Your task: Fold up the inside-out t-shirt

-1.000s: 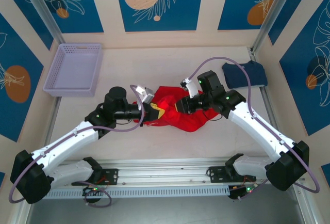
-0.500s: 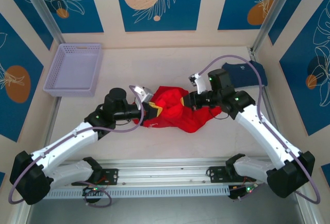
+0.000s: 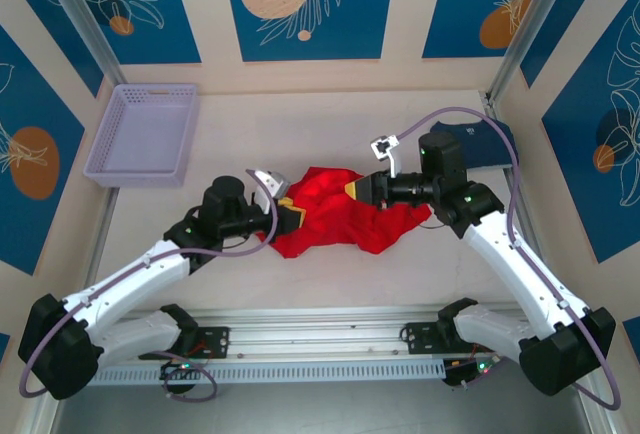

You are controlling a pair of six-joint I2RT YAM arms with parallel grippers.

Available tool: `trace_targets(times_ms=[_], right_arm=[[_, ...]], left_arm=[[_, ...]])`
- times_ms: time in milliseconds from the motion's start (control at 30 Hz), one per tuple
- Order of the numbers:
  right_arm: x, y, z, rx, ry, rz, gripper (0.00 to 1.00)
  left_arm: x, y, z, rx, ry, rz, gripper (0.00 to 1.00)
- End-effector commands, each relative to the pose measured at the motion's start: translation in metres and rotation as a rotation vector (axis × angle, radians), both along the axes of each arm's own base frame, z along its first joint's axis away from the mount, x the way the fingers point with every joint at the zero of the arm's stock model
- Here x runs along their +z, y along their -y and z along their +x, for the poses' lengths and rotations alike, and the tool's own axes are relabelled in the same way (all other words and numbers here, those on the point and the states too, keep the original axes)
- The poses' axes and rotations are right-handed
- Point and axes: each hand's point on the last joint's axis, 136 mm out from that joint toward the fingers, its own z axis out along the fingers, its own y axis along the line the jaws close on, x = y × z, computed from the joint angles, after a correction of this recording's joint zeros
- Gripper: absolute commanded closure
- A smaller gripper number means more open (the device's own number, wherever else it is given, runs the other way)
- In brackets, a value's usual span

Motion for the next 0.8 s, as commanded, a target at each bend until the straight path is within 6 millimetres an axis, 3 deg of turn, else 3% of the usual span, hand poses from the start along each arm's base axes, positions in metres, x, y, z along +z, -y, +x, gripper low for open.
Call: trace_targets(times_ms=[0, 133, 367, 533, 767], right_arm=[[0.001, -0.005, -0.004, 0.035, -0.012, 0.026, 1.00], [0.000, -0.009, -0.008, 0.061, -0.009, 0.026, 1.00], [-0.004, -0.012, -0.013, 0.099, 0.004, 0.010, 1.00], [-0.007, -0.013, -0.016, 0.113, 0.008, 0.003, 1.00], [-0.010, -0.014, -0.017, 0.120, 0.007, -0.010, 1.00]], left_arm=[[0.005, -0.011, 0.007, 0.080, 0.013, 0.033, 0.58], [0.008, -0.019, 0.014, 0.172, 0.045, 0.120, 0.46], [0.012, -0.019, 0.029, 0.229, 0.086, 0.224, 0.35], [0.014, 0.001, 0.033, 0.139, 0.088, 0.253, 0.25], [0.024, 0.033, 0.038, 0.035, 0.087, 0.204, 0.20]])
